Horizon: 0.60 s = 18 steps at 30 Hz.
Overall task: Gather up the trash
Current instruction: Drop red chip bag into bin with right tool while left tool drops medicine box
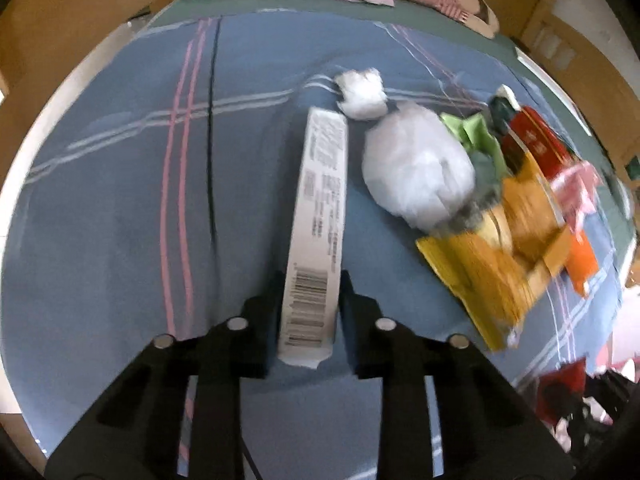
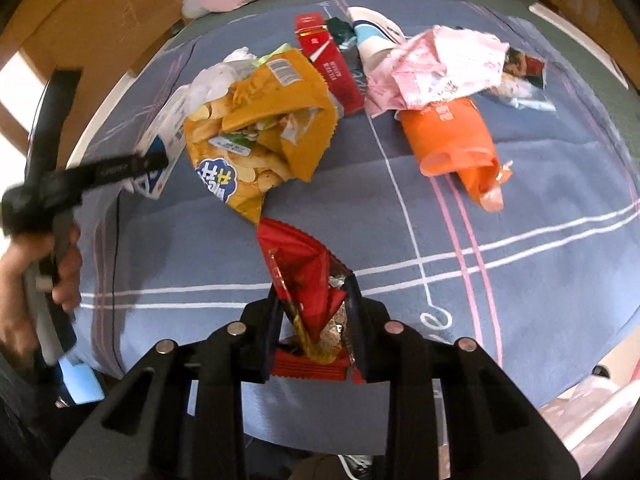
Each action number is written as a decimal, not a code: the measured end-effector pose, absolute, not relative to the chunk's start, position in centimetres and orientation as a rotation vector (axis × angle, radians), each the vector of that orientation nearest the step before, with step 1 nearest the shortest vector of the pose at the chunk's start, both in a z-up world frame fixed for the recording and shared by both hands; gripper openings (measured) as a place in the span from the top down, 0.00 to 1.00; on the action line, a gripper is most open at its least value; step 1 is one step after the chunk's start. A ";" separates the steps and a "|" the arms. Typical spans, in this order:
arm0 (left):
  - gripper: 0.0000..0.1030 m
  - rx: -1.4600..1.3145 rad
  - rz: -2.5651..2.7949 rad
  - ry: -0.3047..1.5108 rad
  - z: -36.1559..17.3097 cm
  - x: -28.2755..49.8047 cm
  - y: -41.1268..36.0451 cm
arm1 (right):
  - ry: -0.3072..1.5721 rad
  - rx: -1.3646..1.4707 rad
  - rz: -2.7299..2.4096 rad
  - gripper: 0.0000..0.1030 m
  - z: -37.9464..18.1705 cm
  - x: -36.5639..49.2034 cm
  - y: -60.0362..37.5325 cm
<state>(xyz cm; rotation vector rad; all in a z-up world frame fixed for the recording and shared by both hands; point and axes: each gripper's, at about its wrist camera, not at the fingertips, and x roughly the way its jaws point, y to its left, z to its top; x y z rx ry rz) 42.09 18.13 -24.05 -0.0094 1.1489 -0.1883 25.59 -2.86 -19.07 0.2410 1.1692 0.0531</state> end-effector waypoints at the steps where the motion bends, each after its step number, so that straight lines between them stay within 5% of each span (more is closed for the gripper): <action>1: 0.74 -0.006 -0.188 1.158 -24.0 42.0 18.2 | 1.172 0.256 0.055 0.70 -19.1 25.4 -3.0; 2: 0.70 0.004 -0.181 1.161 -24.2 42.1 18.2 | 1.175 0.264 0.056 0.70 -19.0 25.2 -2.9; 4: 0.35 0.019 -0.156 1.146 -24.1 42.3 18.3 | 1.176 0.273 0.059 0.70 -18.9 24.6 -2.8; 9: 0.13 -0.068 -0.166 1.086 -23.0 43.5 18.3 | 1.169 0.262 0.041 0.70 -18.5 24.3 -3.2; 15: 0.13 0.103 -0.125 1.143 -25.6 45.1 15.0 | 1.187 0.284 0.016 0.70 -19.6 25.6 -3.4; 18: 0.32 0.137 -0.113 1.121 -26.0 45.6 14.5 | 1.186 0.294 0.016 0.70 -19.8 25.5 -3.6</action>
